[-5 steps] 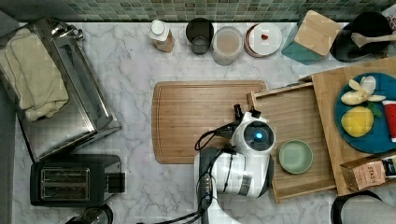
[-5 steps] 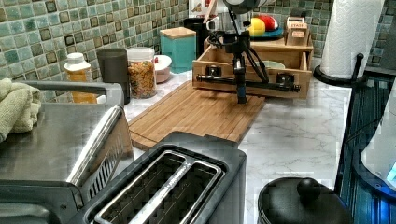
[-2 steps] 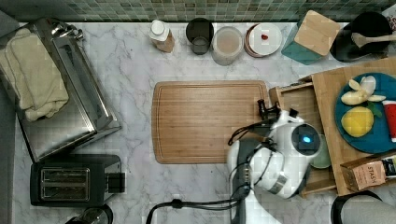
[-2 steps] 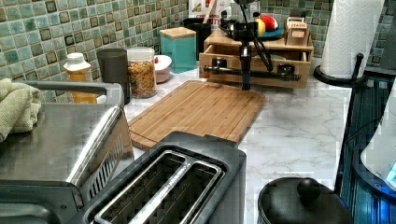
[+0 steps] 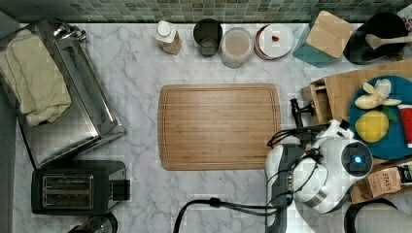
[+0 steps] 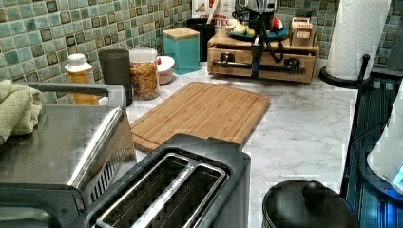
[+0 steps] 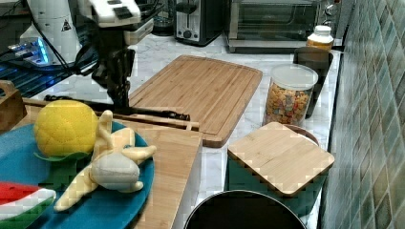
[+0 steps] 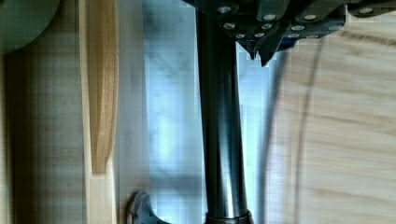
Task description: Close the drawer.
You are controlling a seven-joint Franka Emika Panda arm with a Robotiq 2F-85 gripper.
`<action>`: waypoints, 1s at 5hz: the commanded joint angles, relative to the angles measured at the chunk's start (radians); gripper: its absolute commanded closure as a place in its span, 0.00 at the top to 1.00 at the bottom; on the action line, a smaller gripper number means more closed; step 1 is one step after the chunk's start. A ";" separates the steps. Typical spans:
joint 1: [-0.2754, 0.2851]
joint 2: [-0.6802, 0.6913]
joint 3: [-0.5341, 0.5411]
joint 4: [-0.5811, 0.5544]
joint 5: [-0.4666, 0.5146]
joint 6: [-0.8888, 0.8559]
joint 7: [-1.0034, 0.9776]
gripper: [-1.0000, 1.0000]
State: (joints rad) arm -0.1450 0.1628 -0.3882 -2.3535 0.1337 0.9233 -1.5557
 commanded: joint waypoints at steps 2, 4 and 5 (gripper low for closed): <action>-0.182 0.268 -0.047 0.526 0.171 -0.012 -0.291 0.00; -0.151 0.275 -0.083 0.527 0.195 -0.016 -0.306 0.00; -0.171 0.270 -0.060 0.526 0.179 -0.013 -0.296 0.00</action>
State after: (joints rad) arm -0.2057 0.3682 -0.3591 -2.1055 0.3108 0.7461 -1.7998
